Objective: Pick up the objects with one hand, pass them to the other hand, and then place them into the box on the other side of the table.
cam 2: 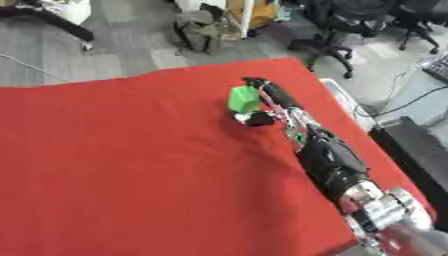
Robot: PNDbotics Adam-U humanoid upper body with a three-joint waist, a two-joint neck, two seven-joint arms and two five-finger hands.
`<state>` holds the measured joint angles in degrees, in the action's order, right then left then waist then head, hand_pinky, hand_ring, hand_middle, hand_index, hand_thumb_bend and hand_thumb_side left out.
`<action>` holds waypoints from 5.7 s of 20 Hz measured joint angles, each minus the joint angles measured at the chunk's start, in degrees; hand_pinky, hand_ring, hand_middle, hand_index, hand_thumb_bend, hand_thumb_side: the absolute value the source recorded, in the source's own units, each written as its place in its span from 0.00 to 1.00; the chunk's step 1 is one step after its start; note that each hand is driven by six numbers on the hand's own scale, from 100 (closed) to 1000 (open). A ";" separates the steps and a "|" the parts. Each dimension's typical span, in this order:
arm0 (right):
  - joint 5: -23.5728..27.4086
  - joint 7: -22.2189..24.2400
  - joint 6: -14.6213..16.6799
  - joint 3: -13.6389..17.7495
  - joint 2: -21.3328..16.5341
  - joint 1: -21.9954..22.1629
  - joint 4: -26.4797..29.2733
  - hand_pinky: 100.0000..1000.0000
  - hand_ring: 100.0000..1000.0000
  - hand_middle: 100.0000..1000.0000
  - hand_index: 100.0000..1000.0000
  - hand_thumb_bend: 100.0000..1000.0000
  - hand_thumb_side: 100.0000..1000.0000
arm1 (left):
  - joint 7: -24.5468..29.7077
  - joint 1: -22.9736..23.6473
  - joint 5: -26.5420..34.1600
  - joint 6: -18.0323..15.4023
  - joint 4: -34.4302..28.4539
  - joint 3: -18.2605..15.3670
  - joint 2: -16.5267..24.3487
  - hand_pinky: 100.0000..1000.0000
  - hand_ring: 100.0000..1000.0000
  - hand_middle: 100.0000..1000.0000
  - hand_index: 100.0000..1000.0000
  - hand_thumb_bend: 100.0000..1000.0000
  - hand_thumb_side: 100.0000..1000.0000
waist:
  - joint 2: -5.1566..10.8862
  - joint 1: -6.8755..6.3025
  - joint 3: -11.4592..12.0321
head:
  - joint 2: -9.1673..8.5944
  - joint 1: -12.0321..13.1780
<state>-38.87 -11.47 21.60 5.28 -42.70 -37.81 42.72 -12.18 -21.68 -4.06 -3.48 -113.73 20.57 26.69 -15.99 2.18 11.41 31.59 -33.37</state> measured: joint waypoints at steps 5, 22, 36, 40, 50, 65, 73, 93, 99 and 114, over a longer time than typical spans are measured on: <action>0.22 -3.66 1.29 -0.03 0.04 0.50 0.88 0.84 0.50 0.53 0.77 0.00 0.17 | -0.29 0.10 0.01 0.21 0.00 0.17 -0.03 0.91 0.70 0.55 0.51 0.29 0.75 | 0.00 0.00 -0.32 | -0.02 0.04; 13.14 -0.01 9.50 -11.57 11.80 8.81 52.05 0.76 0.49 0.57 0.78 0.00 0.14 | -4.68 4.58 7.73 11.89 0.01 2.15 -0.45 0.93 0.72 0.58 0.51 0.32 0.72 | 8.32 0.04 -10.53 | 8.22 22.52; 26.49 12.83 15.98 -20.87 20.42 8.80 70.67 0.75 0.50 0.61 0.81 0.00 0.15 | 9.70 -0.88 21.60 15.84 0.02 14.04 -0.47 0.96 0.76 0.65 0.58 0.45 0.90 | 9.58 -0.21 -11.43 | 10.65 31.19; 27.96 14.81 18.52 -21.97 20.48 7.95 70.68 0.74 0.50 0.62 0.81 0.00 0.15 | 13.28 -2.45 29.28 15.17 0.02 17.45 -0.42 0.96 0.75 0.65 0.60 0.53 0.94 | 9.44 -0.41 -11.52 | 10.91 31.22; 29.07 17.62 22.76 -24.10 20.46 7.03 70.69 0.73 0.50 0.63 0.82 0.00 0.16 | 15.53 -4.39 49.72 11.54 0.02 23.61 -0.45 0.95 0.71 0.62 0.62 0.69 0.85 | 9.29 -0.40 -11.60 | 11.17 29.66; 31.42 21.36 25.47 -26.89 20.42 6.21 70.69 0.73 0.50 0.62 0.82 0.00 0.19 | 12.22 -8.65 58.54 12.19 0.01 26.46 -1.07 0.96 0.74 0.68 0.64 0.51 0.62 | 8.89 -0.37 -11.36 | 10.88 28.76; 32.06 22.21 25.59 -26.70 20.28 6.08 70.69 0.74 0.49 0.62 0.82 0.00 0.20 | 9.23 -10.42 61.19 12.57 -0.01 26.78 -3.20 0.95 0.73 0.68 0.64 0.51 0.60 | 8.86 -0.36 -11.30 | 10.56 28.31; 31.72 22.08 24.83 -27.77 20.26 7.09 70.92 0.75 0.49 0.62 0.83 0.00 0.23 | 8.39 -12.31 65.16 12.75 -0.03 27.01 -5.85 0.86 0.48 0.38 0.42 0.17 0.43 | 8.84 -0.04 -11.04 | 10.38 27.14; 31.39 23.01 25.21 -27.35 20.25 7.13 70.94 0.77 0.66 0.70 0.90 0.32 0.34 | 7.84 -12.31 65.04 13.30 -0.07 27.13 -6.00 0.86 0.42 0.27 0.37 0.10 0.42 | 8.84 -0.01 -11.02 | 10.39 27.16; 25.83 12.09 20.06 -24.47 21.01 8.09 70.95 0.95 0.97 0.95 1.00 0.55 0.48 | 4.21 -9.33 62.50 14.26 -0.07 27.88 -5.40 0.86 0.41 0.26 0.36 0.08 0.44 | 8.85 -0.18 -11.41 | 9.78 27.17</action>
<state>-13.05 0.63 41.66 -19.19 -21.69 -29.73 113.66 -7.97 -31.01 58.44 10.78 -113.81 48.46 21.30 -7.13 2.01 0.00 41.37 -6.20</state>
